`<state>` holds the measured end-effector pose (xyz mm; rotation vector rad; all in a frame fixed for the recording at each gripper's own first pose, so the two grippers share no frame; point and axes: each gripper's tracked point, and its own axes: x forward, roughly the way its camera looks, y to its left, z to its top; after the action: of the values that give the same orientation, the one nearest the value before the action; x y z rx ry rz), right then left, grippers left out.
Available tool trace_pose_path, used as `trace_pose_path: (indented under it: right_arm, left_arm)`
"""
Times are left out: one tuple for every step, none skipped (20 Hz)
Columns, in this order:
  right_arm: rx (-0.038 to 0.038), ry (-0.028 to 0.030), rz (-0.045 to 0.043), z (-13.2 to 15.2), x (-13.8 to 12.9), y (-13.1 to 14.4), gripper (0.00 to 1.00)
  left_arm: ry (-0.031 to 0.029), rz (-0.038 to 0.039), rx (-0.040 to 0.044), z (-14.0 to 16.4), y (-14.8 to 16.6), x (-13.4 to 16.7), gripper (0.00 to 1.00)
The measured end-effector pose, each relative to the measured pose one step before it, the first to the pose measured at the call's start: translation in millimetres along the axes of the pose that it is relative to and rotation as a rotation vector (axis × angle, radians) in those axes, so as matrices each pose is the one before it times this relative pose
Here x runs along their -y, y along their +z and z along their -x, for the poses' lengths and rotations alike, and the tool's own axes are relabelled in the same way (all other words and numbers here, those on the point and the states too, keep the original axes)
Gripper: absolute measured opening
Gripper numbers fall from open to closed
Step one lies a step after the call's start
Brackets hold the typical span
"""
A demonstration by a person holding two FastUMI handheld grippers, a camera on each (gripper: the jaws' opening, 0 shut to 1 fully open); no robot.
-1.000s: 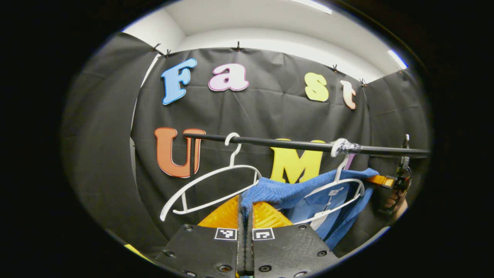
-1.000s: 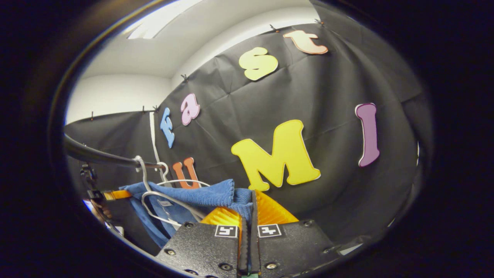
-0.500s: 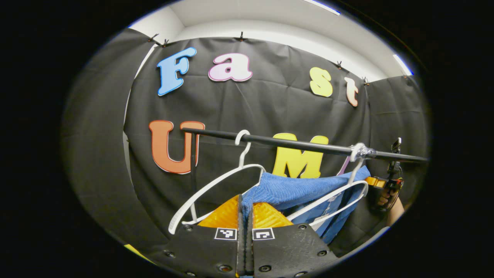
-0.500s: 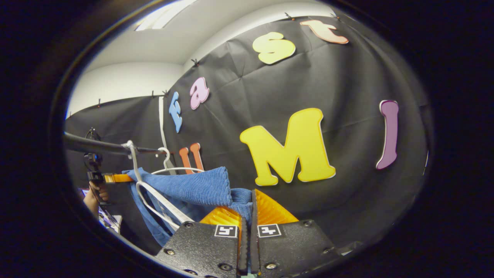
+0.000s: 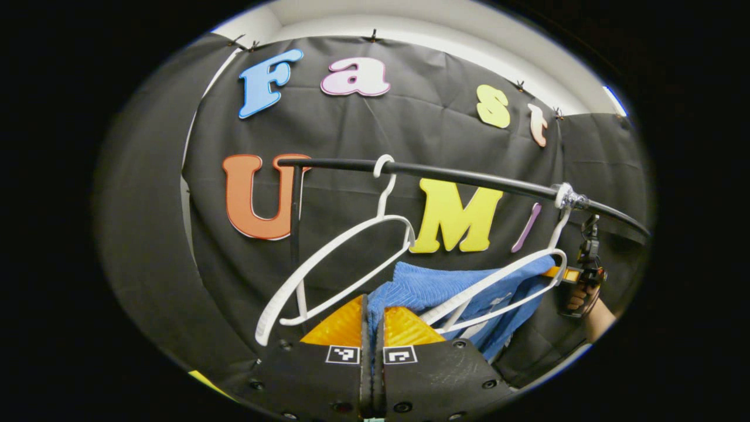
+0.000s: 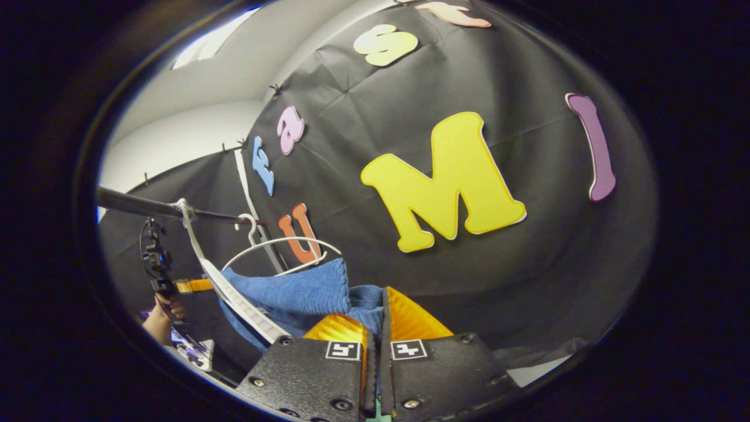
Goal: Grasp the clothes on the hanger with both hands and then place them into the laundry hamper below.
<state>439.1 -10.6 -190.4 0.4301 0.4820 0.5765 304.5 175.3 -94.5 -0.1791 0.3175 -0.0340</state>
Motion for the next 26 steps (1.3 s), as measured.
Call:
trace_pose_path:
  right_arm:
    - [-0.00893,0.00438,-0.01042,-0.82,2.57,-1.81,0.06]
    - [-0.01117,-0.00042,-0.00501,0.02,3.45,-3.44,0.06]
    - [-0.01634,-0.00482,-0.00584,-2.16,3.66,-2.99,0.06]
    - [-0.0152,-0.00864,-0.00628,0.93,3.87,-4.27,0.06]
    - [-0.00967,-0.01231,-0.00025,0.22,5.14,-3.53,0.06]
    - [-0.00597,-0.0121,-0.00118,3.94,3.99,-4.88,0.06]
    - [-0.00695,-0.00631,-0.00204,1.15,2.47,-4.79,0.05]
    - [-0.00434,-0.00457,-0.00517,2.97,1.06,-5.94,0.06]
    - [-0.00643,-0.00529,-0.00558,0.42,1.52,-4.54,0.06]
    - [-0.00341,-0.00619,-0.00368,1.2,0.97,-4.32,0.06]
    - [-0.0067,-0.00623,-0.00267,0.28,1.67,-3.21,0.06]
    - [-0.00393,-0.00569,-0.00111,2.52,0.95,-6.13,0.06]
    - [-0.00364,-0.00671,-0.00543,-0.12,1.76,-4.6,0.06]
    - [-0.00633,-0.00661,-0.00338,1.29,0.76,-6.08,0.05]
    - [-0.00489,-0.00862,-0.00501,-0.46,1.77,-5.25,0.06]
    - [-0.00722,-0.00572,-0.00497,2.37,-0.13,-6.45,0.05]
    - [-0.0046,-0.00765,-0.00401,0.23,0.92,-5.47,0.06]
    - [-0.00363,-0.00474,-0.00487,1.99,-0.86,-6.6,0.06]
    - [-0.00316,-0.00704,-0.00372,0.66,-0.62,-5.11,0.06]
    - [-0.00505,-0.00144,-0.00217,2.95,-2.41,-7.0,0.06]
    - [-0.0021,-0.00719,0.00118,2.1,-1.79,-5.53,0.06]
    - [0.00099,-0.00424,-0.0007,2.77,-1.72,-6.23,0.06]
    - [0.00553,-0.01032,-0.00412,1.39,-0.96,-4.7,0.06]
    - [0.01783,-0.01981,-0.0215,2.77,-0.63,-3.96,0.06]
    - [0.02021,-0.00878,-0.02835,1.29,-3.42,-3.28,0.06]
    - [0.01577,-0.00813,-0.00337,5.93,-5.82,-10.31,0.06]
  left_arm:
    - [-0.01278,0.00795,-0.00535,-1.5,-3.13,1.55,0.01]
    - [-0.01054,0.00557,-0.01231,-0.92,-3.37,1.05,0.01]
    - [-0.00955,0.00591,-0.01234,-3.15,-4.57,2.28,0.0]
    - [-0.00522,0.00406,-0.01972,-2.65,-6.28,0.52,0.01]
    - [-0.00625,-0.00103,-0.01365,-1.31,-6.49,1.11,0.01]
    - [-0.00338,-0.00273,-0.0084,-0.68,-4.51,1.29,0.01]
    - [-0.00296,0.00546,-0.0038,-1.03,-2.94,1.02,0.01]
    - [-0.00198,0.01258,-0.00428,-1.69,-2.52,-0.15,0.01]
    - [-0.00068,0.01759,-0.01626,0.56,-7.3,-1.15,0.01]
    - [-0.00183,0.01388,-0.00953,-0.87,-4.28,-1.73,0.0]
    - [-0.00389,0.01379,-0.00571,0.37,-5.47,-1.0,0.01]
    - [-0.00036,0.00624,-0.00622,1.97,-4.62,-2.05,0.01]
    - [0.00297,0.00176,-0.00079,-0.23,-3.61,-1.43,0.01]
    - [0.00452,0.00678,-0.00649,-0.44,-4.78,-1.4,0.01]
    - [0.00246,0.00977,-0.00661,-0.98,-4.91,0.27,0.01]
    - [0.00456,0.00556,-0.00459,2.46,-5.03,-1.35,0.01]
    - [0.00286,0.00471,-0.00181,3.04,-5.11,-0.38,0.0]
    - [0.00466,0.00529,-0.00011,4.08,-5.11,-0.74,0.01]
    - [0.0035,0.00844,-0.00188,1.59,-6.08,0.7,0.01]
    - [0.00451,0.01096,0.00198,0.47,-1.87,-0.54,0.01]
    - [0.00163,0.0121,0.0018,2.95,-2.92,-1.01,0.01]
    - [0.00403,0.00903,0.00093,5.21,-4.65,-0.87,0.01]
    - [0.00433,0.00305,0.00241,7.11,-6.81,-1.42,0.01]
    - [0.00956,-0.00293,-0.00361,5.8,-5.97,-0.38,0.01]
    - [0.03408,-0.02631,-0.00249,4.2,-5.31,-2.29,0.01]
    - [0.01874,-0.04181,0.0072,5.22,-3.2,0.24,0.01]
